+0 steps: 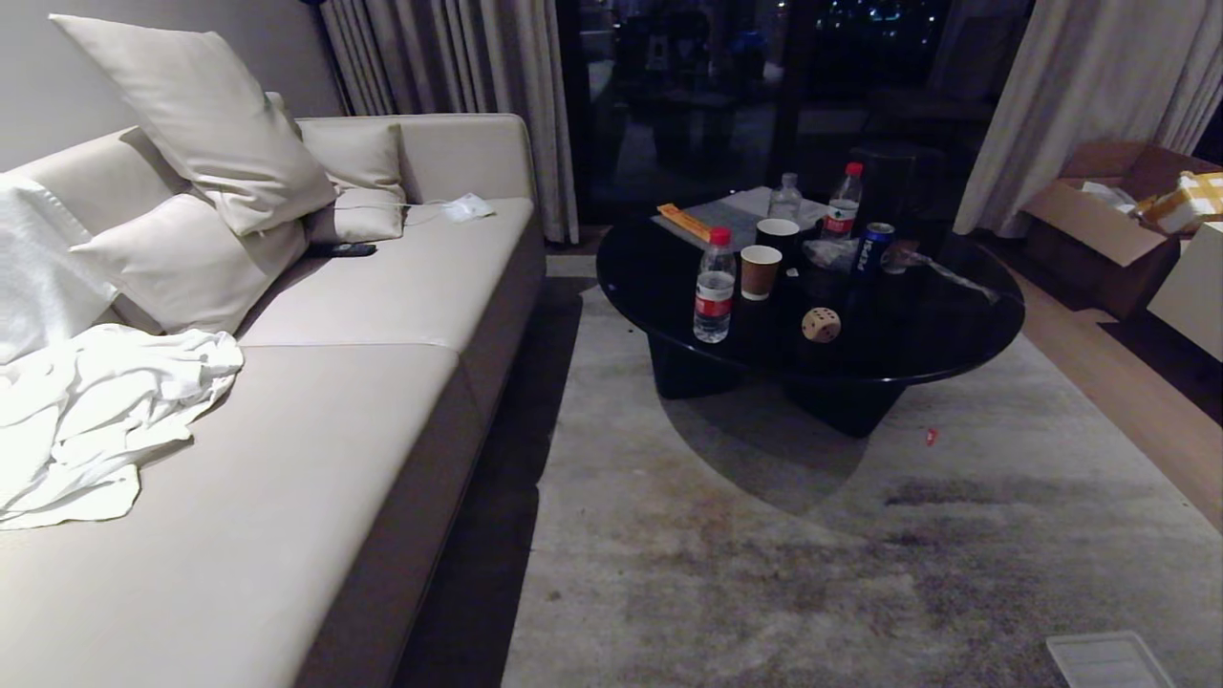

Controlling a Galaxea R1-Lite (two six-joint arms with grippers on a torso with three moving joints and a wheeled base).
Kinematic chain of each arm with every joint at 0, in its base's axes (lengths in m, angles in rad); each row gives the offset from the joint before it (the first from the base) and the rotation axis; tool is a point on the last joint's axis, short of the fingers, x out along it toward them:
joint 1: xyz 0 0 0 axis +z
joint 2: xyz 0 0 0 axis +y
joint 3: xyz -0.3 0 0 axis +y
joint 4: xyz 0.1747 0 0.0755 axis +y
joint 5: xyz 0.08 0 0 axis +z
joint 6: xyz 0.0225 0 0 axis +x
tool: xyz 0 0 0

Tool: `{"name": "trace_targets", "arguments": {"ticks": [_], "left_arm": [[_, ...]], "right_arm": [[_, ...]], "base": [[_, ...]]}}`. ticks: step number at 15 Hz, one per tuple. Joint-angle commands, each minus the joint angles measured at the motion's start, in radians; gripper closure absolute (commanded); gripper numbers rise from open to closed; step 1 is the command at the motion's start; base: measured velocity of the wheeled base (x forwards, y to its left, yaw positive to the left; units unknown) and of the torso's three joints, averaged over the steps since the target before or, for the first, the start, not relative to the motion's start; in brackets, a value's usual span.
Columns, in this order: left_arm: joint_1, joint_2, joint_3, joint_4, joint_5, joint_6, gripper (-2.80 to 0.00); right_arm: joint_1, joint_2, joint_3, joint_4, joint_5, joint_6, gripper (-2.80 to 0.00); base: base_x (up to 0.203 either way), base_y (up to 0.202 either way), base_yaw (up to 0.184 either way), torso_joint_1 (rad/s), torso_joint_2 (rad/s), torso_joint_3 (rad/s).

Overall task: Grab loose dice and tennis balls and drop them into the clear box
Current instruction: Pick up toys out of the box

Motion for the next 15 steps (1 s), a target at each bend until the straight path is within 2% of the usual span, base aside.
{"name": "trace_targets", "arguments": {"ticks": [1,4,15], "left_arm": [[0.001,0.002,0.002,-0.001,0.001,-0.004,0.00],[-0.001,0.002,0.002,-0.001,0.001,-0.005,0.00],[0.001,0.002,0.002,-0.001,0.001,-0.005,0.00]], "right_arm": [[0.000,0.001,0.000,0.000,-0.001,0.000,0.00],[0.000,0.001,0.000,0.000,-0.001,0.000,0.00],[0.000,0.001,0.000,0.000,-0.001,0.000,0.00]], "base": [[0.000,0.000,0.000,0.000,0.00,0.000],[0.041,0.001,0.002,0.002,0.00,0.000],[0.181,0.000,0.000,0.002,0.00,0.000]]}}
